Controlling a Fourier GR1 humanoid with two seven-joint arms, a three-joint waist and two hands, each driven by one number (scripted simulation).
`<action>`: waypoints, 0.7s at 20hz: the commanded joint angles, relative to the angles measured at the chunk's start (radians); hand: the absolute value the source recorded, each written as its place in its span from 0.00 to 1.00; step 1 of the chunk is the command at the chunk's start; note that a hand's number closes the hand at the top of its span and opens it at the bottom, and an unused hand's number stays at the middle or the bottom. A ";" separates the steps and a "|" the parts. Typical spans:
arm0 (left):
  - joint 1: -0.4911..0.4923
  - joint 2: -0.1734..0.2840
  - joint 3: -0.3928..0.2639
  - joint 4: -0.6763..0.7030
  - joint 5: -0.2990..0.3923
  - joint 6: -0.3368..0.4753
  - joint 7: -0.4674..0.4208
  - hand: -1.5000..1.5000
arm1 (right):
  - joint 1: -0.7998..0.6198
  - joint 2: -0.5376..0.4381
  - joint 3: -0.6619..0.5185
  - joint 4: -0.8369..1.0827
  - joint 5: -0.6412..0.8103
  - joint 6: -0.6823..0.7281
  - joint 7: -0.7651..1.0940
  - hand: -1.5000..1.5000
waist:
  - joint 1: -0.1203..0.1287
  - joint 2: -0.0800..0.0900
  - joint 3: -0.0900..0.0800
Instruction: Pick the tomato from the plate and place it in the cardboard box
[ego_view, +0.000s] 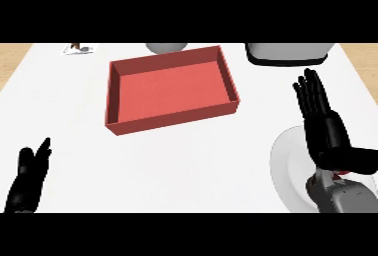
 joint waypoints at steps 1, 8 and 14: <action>0.036 0.021 0.023 -0.049 -0.039 0.002 -0.065 0.50 | 0.019 -0.104 -0.099 0.025 -0.119 0.182 -0.049 0.00 | 0.013 0.019 -0.006; -0.084 0.099 0.032 -0.050 -0.102 0.006 -0.101 0.50 | 0.006 -0.503 -0.036 -0.024 0.144 0.496 -0.216 0.00 | -0.015 -0.005 -0.015; -0.117 0.079 0.023 -0.046 -0.120 -0.001 -0.144 0.50 | 0.172 -0.482 -0.098 0.327 -0.028 0.762 -0.693 0.00 | 0.006 0.041 0.006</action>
